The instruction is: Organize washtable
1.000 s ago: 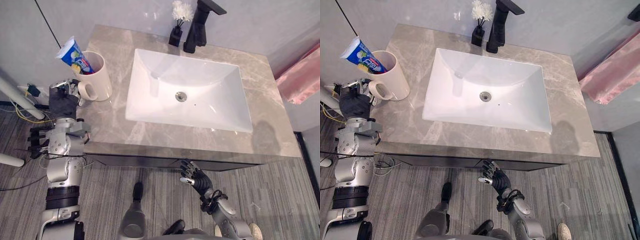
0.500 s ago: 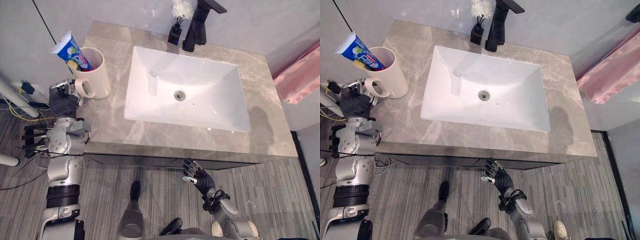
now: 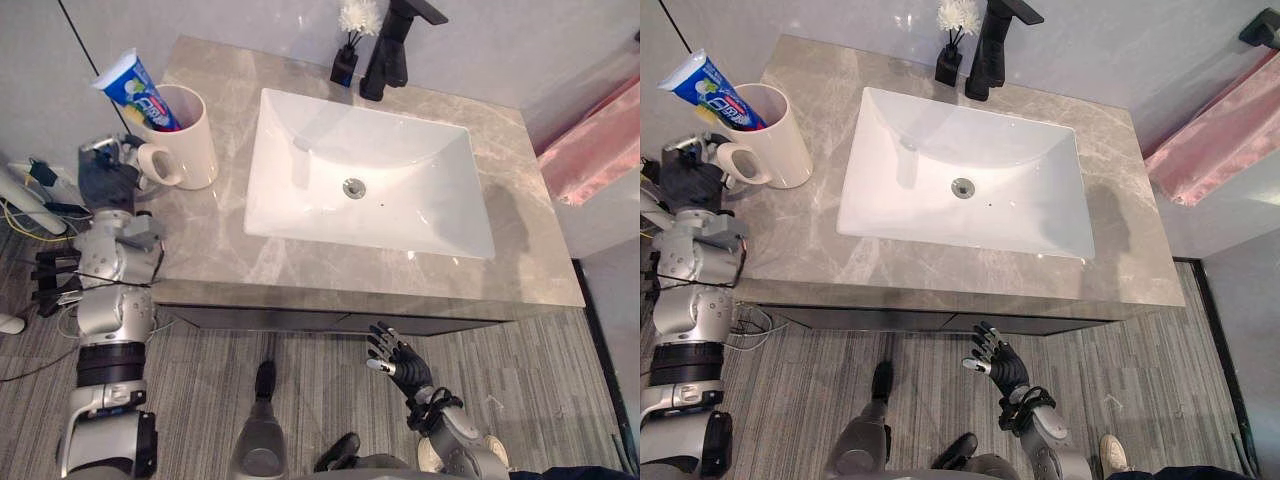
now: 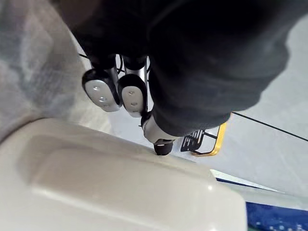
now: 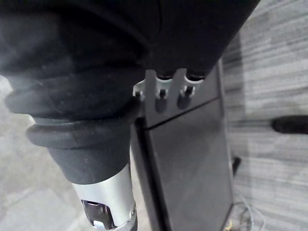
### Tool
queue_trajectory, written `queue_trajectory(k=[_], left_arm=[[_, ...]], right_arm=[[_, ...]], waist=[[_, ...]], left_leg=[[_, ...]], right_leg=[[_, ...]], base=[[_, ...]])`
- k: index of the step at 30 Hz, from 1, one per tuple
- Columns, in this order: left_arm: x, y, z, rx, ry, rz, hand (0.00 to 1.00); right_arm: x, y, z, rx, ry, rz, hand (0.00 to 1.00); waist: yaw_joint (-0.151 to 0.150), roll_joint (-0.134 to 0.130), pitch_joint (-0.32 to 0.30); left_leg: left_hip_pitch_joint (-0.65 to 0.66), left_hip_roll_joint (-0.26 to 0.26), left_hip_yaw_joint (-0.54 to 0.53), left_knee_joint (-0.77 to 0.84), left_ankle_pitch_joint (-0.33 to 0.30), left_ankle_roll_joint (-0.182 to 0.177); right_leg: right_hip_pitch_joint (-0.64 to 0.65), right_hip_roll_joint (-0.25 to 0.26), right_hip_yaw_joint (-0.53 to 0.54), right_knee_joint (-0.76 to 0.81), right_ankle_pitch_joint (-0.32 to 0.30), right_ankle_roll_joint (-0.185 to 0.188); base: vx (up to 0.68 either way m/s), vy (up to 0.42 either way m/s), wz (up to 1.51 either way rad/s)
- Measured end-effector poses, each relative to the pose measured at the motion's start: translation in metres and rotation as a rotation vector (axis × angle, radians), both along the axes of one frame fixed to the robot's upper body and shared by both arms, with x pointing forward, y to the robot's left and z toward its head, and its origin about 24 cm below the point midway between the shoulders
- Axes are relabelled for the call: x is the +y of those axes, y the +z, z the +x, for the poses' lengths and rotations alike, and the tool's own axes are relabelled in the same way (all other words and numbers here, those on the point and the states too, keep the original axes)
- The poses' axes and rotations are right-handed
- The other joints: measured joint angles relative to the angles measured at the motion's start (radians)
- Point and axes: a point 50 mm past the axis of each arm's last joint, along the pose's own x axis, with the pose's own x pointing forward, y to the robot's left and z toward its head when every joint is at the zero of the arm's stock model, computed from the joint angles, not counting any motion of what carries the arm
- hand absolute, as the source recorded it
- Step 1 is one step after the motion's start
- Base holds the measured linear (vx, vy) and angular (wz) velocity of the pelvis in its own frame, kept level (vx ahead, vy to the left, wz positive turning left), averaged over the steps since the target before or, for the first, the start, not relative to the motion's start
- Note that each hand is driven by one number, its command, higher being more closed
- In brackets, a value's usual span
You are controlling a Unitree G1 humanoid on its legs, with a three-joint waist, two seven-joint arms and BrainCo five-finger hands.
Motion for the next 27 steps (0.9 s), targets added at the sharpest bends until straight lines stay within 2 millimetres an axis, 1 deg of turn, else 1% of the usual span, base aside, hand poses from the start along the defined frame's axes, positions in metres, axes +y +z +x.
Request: queue_trajectory(k=[3, 4, 7, 13, 18, 27], left_arm=[[0.006, 0.013, 0.004, -0.015, 0.015, 0.010, 1.00], [0.004, 0.017, 0.007, -0.017, 0.012, 0.015, 1.00], [0.008, 0.018, 0.009, -0.008, 0.025, 0.019, 1.00], [0.007, 0.023, 0.015, 0.013, 0.018, 0.043, 1.00], [0.008, 0.029, 0.018, 0.002, 0.016, 0.036, 1.00], [0.009, 0.027, 0.019, 0.012, 0.017, 0.031, 1.00]], right_arm=[[0.002, 0.000, -0.001, 0.003, 0.008, 0.003, 0.00], [0.002, -0.001, -0.002, 0.006, 0.008, 0.003, 0.00], [0.004, -0.001, -0.002, 0.008, 0.013, 0.005, 0.00], [0.008, -0.004, -0.006, 0.022, 0.021, 0.016, 0.00], [0.009, -0.005, -0.008, 0.029, 0.017, 0.025, 0.00], [0.011, -0.005, -0.009, 0.031, 0.017, 0.029, 0.00]], waist=[[0.002, -0.010, -0.003], [0.003, -0.013, -0.003], [0.002, -0.019, -0.004], [0.003, -0.044, -0.018], [-0.002, -0.046, -0.019], [-0.002, -0.053, -0.025]], left_leg=[[-0.003, 0.001, 0.005, 0.000, 0.000, -0.001], [-0.007, 0.001, 0.006, 0.000, 0.001, -0.002], [-0.007, 0.004, 0.008, 0.000, 0.005, -0.009], [-0.007, 0.010, 0.010, 0.000, 0.007, -0.011], [-0.007, 0.017, 0.014, 0.000, 0.007, -0.012], [-0.010, 0.016, 0.018, 0.000, 0.010, -0.016]], right_leg=[[-0.009, 0.002, 0.030, -0.013, 0.000, 0.000], [-0.012, 0.002, 0.031, -0.018, 0.000, 0.000], [-0.011, 0.001, 0.037, -0.019, 0.000, 0.000], [-0.012, 0.010, 0.052, -0.036, 0.003, 0.002], [-0.012, 0.018, 0.059, -0.043, 0.016, -0.002], [-0.011, 0.019, 0.073, -0.051, 0.020, -0.003]], base=[[-0.01, -0.025, -0.08], [0.00, -0.026, -0.08], [0.02, -0.028, -0.06], [0.00, -0.004, -0.01], [-0.02, -0.007, -0.04], [-0.01, 0.001, -0.02]])
